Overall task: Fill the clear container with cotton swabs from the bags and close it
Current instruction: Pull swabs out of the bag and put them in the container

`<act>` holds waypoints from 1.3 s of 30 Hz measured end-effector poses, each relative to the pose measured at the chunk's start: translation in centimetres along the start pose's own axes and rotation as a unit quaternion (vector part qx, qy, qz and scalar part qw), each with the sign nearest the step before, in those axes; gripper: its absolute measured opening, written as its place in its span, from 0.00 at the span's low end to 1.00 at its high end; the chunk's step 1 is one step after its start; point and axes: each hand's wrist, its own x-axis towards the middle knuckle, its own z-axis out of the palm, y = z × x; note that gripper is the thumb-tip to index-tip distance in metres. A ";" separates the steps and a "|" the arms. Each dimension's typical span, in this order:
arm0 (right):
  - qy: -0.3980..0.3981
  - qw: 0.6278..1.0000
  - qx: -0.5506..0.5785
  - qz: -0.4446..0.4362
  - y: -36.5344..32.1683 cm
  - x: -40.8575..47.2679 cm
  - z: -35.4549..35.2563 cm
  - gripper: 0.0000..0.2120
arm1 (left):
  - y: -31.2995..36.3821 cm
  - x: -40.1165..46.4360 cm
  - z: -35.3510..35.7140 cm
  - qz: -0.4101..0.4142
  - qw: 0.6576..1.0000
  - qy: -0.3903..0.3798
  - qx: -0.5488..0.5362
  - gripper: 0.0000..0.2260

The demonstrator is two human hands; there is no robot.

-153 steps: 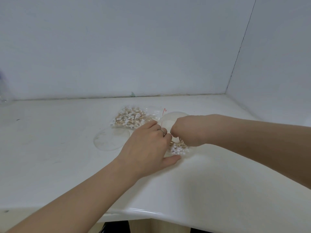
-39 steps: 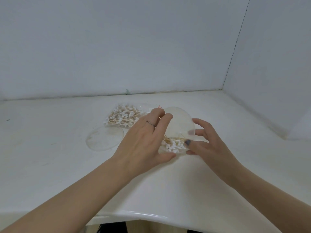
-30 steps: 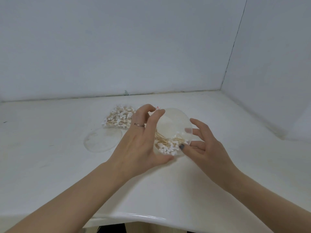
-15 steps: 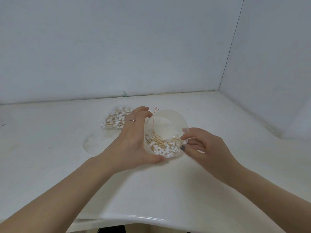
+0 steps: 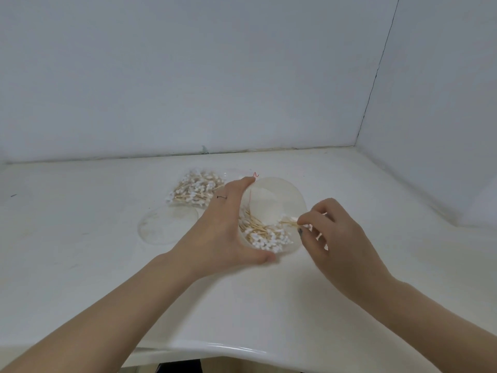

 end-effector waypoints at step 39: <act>-0.234 0.906 0.285 0.209 -0.2 1.7 -1.8 0.09 | -0.7 -0.2 -0.5 -0.021 0.999 -0.016 -0.025 0.54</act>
